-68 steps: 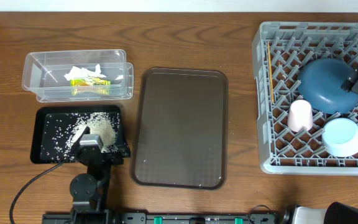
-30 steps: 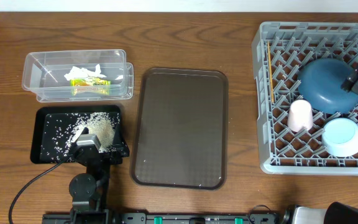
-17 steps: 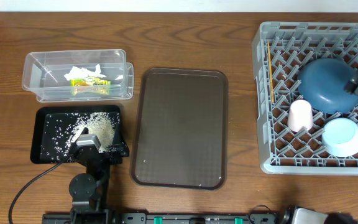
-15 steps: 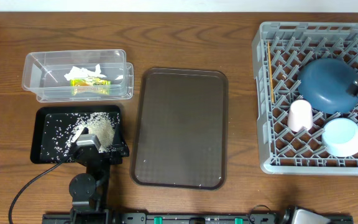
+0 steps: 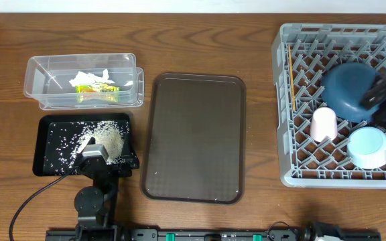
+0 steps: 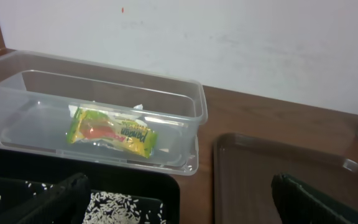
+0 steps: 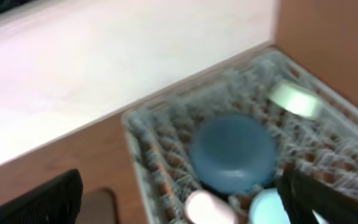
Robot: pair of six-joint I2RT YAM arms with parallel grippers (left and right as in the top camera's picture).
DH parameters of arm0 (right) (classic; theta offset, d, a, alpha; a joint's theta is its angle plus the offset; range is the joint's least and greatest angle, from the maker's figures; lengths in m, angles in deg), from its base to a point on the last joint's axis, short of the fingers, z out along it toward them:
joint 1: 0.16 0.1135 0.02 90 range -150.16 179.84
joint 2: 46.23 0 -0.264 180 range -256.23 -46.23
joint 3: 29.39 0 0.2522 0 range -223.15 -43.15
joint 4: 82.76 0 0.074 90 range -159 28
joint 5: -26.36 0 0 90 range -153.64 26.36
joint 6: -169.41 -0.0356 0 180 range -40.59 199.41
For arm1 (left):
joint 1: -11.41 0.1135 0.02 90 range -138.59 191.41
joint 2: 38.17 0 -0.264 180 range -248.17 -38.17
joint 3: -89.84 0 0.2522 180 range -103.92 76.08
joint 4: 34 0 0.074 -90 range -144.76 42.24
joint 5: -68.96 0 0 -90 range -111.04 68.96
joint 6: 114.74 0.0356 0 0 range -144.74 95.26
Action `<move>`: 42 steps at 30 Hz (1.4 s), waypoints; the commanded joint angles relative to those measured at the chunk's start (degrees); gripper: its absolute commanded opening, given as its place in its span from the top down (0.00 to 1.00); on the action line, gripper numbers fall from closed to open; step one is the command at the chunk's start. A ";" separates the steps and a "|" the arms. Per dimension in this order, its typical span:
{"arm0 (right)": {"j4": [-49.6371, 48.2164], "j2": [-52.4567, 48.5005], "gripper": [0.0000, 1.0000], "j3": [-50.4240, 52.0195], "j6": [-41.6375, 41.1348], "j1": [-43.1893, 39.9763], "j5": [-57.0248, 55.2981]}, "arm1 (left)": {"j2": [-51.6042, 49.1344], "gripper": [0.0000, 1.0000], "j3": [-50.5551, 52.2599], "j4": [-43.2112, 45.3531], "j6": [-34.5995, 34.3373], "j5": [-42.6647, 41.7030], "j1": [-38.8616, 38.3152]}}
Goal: Sort waste into correct bins and load items into the dishwasher rack
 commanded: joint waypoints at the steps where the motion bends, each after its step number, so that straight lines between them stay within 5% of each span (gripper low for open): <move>1: -5.33 6.47 0.01 11.32 0.87 3.34 2.16 | 0.35 0.05 0.72 -2.54 -0.11 1.77 -0.24; 14: -31.91 36.02 0.01 57.33 0.44 5.75 5.51 | 0.35 0.04 0.72 -2.54 -0.11 1.79 -0.24; 24: -52.50 49.46 0.01 80.74 0.42 6.29 6.80 | 0.35 0.05 0.72 -2.54 -0.11 1.79 -0.24; 32: -55.04 53.33 0.01 83.73 2.38 6.40 6.14 | 0.35 0.05 0.72 -2.54 -0.11 1.79 -0.24; 42: -49.18 53.33 0.01 83.73 19.21 6.45 6.21 | 0.35 0.05 0.72 -2.54 -0.11 1.79 -0.24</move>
